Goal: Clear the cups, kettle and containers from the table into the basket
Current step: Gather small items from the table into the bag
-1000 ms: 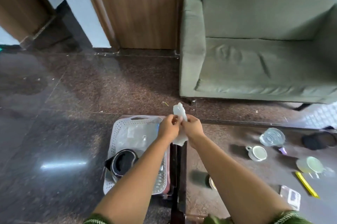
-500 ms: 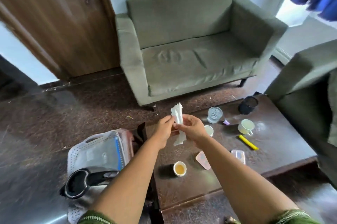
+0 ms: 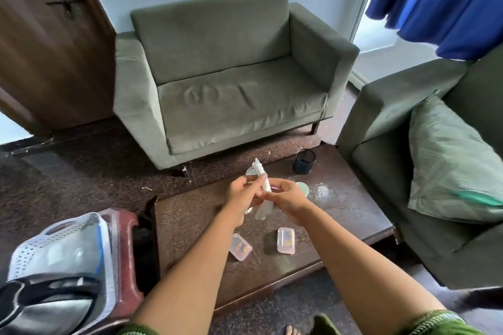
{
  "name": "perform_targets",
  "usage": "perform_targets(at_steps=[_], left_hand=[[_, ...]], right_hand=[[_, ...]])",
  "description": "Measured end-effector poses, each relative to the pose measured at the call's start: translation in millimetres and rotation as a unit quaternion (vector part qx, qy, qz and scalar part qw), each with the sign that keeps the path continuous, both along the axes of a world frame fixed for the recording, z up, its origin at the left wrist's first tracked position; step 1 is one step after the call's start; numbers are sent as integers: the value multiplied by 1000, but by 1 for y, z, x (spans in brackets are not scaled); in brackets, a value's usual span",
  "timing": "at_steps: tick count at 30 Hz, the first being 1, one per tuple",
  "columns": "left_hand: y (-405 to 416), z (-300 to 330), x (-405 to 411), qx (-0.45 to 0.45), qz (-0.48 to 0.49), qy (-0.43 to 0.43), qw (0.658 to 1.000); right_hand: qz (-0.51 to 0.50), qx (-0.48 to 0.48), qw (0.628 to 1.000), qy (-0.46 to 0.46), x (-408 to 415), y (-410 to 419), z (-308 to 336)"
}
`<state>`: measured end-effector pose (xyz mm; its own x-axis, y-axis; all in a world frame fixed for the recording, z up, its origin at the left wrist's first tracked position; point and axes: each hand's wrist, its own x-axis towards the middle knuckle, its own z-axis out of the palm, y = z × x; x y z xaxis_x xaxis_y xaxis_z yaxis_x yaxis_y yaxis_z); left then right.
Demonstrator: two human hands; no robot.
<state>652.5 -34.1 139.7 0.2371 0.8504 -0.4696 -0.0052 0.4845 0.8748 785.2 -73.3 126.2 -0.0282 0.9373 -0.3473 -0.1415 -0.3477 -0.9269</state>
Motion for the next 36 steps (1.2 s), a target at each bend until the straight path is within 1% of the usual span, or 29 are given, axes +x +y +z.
perform_targets(at_steps=[2, 3, 5, 7, 9, 12, 16, 19, 21, 24, 26, 27, 29, 31, 34, 36], left_hand=[[-3, -2, 18, 9, -1, 26, 1000], [-5, -3, 26, 14, 1, 40, 999], [-7, -1, 37, 21, 2, 59, 998], [-7, 2, 45, 26, 0, 65, 998], [-6, 4, 50, 34, -15, 84, 996], [0, 3, 56, 37, -31, 99, 994], [13, -1, 66, 19, -34, 77, 996], [26, -11, 70, 41, -45, 119, 991], [38, -17, 71, 63, -47, 146, 986], [56, -16, 75, 66, -79, 133, 986], [70, -18, 79, 59, -104, 110, 987], [77, -21, 82, 63, -117, 112, 985], [93, -29, 87, 89, -134, 152, 975], [108, -39, 93, 100, -137, 195, 966], [127, -48, 104, 85, -138, 218, 963], [134, -45, 114, 77, -140, 213, 964]], right_hand=[[22, -5, 1000, 19, 19, -3, 1], [16, -16, 999, 34, 26, -4, 0], [-35, -56, 996, 57, 37, -3, -2], [-86, -80, 991, 62, 44, 1, -3], [-102, -83, 990, 42, 47, 4, -3], [-101, -61, 993, -2, 52, 7, 0], [-100, -24, 992, -70, 60, 14, -6], [-89, -21, 987, -130, 63, 25, -11], [-93, -32, 989, -114, 65, 35, -14], [-114, -49, 989, -74, 69, 53, -17], [-120, -51, 987, -98, 71, 67, -22], [-123, -50, 984, -121, 72, 74, -25], [-133, -50, 977, -159, 77, 87, -31], [-145, -60, 975, -155, 83, 98, -34], [-154, -81, 970, -172, 95, 109, -38], [-167, -98, 961, -199, 104, 116, -44]])
